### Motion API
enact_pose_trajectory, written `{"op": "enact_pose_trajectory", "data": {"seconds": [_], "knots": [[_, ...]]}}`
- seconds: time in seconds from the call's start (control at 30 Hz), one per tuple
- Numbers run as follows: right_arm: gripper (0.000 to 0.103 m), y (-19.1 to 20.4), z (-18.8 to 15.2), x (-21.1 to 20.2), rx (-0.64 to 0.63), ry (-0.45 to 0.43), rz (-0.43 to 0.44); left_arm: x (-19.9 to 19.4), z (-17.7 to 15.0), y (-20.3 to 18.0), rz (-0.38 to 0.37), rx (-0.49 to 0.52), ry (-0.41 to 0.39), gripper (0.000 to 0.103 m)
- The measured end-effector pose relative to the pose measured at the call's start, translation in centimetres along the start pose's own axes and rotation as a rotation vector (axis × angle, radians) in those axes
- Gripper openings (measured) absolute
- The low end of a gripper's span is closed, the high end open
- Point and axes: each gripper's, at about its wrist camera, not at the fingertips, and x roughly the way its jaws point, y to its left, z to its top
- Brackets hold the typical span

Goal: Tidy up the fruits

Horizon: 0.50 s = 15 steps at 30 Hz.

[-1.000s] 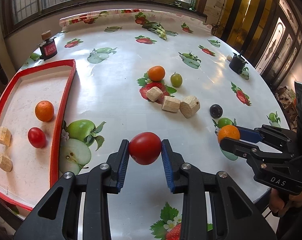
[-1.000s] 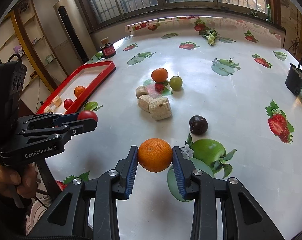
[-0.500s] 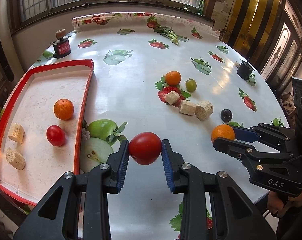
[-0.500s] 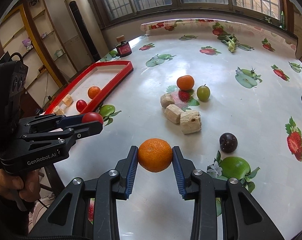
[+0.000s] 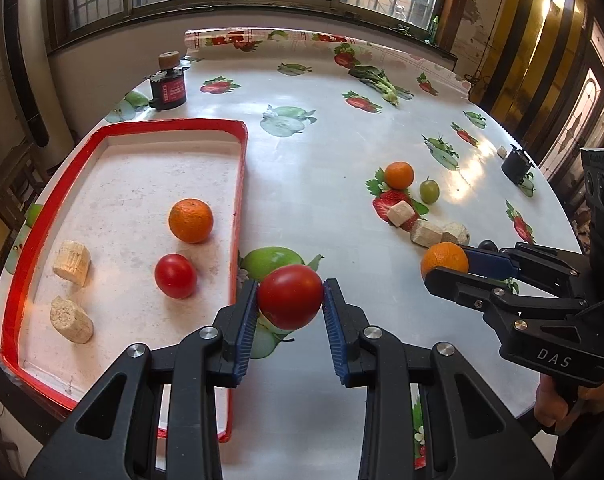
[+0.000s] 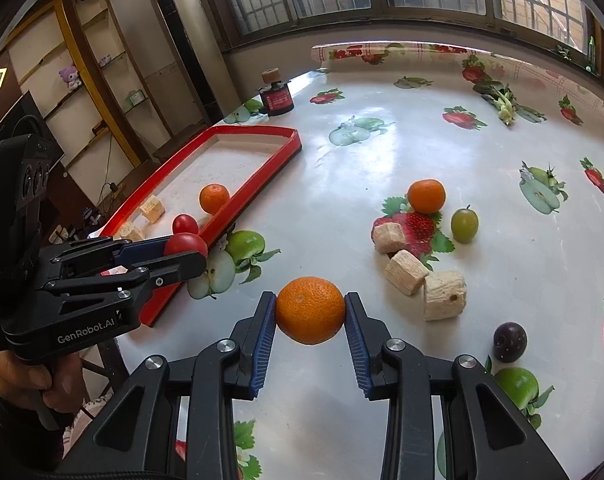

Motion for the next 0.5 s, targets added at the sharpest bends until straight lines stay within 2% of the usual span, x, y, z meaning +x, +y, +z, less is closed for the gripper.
{"op": "enact_pose_trajectory", "data": {"seconds": [0.5], "knots": [[0.035,3.9,5.6,4.8,-0.064,0.011,0.061,-0.1,2.4,7.7,0.091,-0.117,-0.029,0.03]]}}
